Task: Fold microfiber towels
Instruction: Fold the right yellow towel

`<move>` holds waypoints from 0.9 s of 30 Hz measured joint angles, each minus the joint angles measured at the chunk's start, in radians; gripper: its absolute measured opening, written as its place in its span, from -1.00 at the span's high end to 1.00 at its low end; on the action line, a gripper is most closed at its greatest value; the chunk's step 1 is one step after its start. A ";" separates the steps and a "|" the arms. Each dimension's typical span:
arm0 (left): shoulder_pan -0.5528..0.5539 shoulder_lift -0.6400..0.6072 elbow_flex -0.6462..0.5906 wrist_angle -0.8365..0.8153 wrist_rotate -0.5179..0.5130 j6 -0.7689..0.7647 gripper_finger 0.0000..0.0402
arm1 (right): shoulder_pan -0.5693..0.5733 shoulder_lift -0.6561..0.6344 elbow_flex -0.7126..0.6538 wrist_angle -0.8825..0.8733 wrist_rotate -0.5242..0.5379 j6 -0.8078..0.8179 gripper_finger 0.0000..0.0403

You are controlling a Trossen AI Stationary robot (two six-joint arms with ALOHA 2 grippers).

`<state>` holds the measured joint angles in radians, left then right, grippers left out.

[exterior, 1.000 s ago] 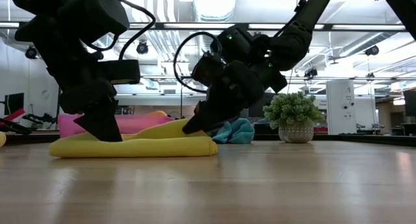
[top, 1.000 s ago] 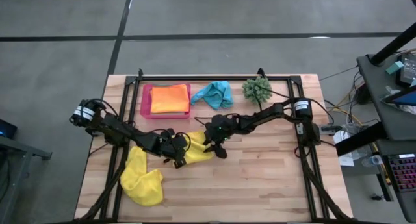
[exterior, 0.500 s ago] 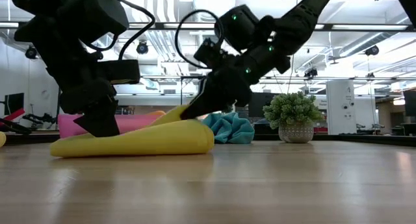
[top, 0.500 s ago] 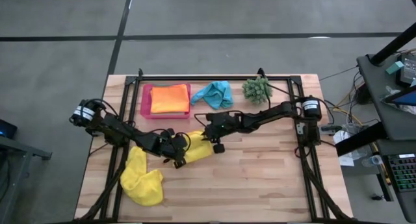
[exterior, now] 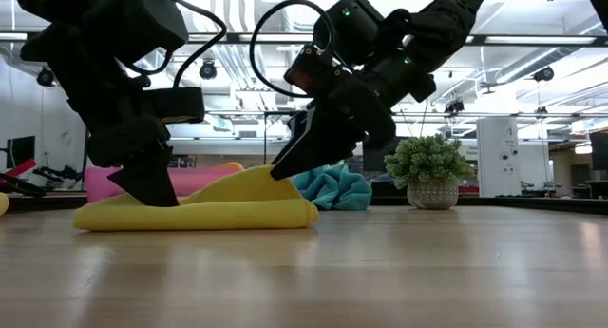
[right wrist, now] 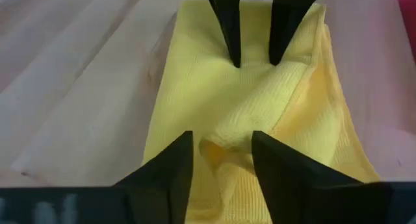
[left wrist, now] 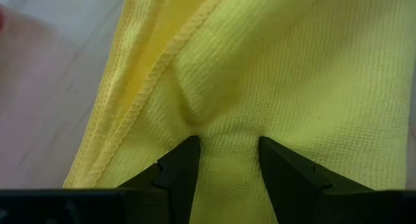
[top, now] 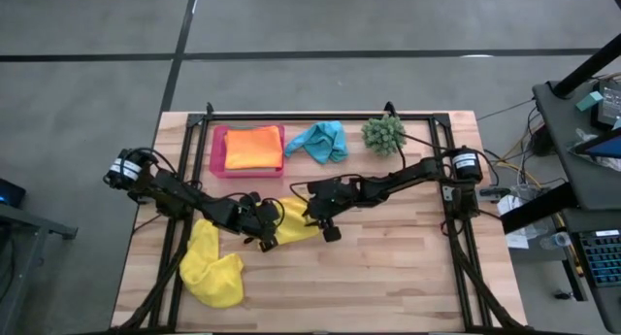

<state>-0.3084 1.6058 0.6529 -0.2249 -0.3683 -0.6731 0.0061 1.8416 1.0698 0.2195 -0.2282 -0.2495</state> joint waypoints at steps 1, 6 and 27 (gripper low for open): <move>0.000 0.000 0.000 0.000 0.000 0.000 0.25 | 0.004 0.000 0.000 0.000 0.000 0.004 0.24; 0.000 0.000 0.002 0.001 0.000 0.000 0.25 | 0.032 0.000 0.000 0.001 0.000 0.040 0.11; 0.001 0.000 0.000 0.009 -0.002 0.000 0.25 | 0.006 -0.053 0.000 -0.053 0.211 0.049 0.05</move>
<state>-0.3077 1.6062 0.6529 -0.2161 -0.3702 -0.6735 0.0125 1.7885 1.0695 0.1661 -0.0175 -0.2003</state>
